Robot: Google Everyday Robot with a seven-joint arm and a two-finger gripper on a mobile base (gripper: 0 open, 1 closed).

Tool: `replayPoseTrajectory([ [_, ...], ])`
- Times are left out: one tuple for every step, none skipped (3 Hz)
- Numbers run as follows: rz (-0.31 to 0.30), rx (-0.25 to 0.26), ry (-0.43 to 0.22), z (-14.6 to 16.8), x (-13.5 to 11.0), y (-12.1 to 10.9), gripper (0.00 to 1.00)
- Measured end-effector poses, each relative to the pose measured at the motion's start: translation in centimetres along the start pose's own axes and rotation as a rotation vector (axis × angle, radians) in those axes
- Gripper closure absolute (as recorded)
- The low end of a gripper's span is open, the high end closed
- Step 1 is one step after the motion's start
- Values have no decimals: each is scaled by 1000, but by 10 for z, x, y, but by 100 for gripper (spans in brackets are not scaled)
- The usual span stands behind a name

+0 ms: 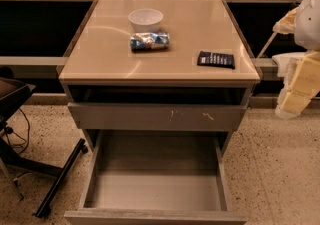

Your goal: Close middle drawer

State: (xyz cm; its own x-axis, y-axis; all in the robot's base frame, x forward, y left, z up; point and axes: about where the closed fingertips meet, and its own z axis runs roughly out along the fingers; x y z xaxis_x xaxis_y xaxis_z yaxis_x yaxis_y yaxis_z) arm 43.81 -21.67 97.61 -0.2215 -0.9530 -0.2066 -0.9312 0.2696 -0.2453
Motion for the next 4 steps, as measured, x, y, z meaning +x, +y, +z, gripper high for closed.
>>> replayPoseTrajectory([
  [0,0,0,0,0,0,0],
  [-15,11,-9,2,-2,5,0],
  [-61,32,-85,10,-10,38,0],
  [-42,29,-210,46,-12,82,0],
])
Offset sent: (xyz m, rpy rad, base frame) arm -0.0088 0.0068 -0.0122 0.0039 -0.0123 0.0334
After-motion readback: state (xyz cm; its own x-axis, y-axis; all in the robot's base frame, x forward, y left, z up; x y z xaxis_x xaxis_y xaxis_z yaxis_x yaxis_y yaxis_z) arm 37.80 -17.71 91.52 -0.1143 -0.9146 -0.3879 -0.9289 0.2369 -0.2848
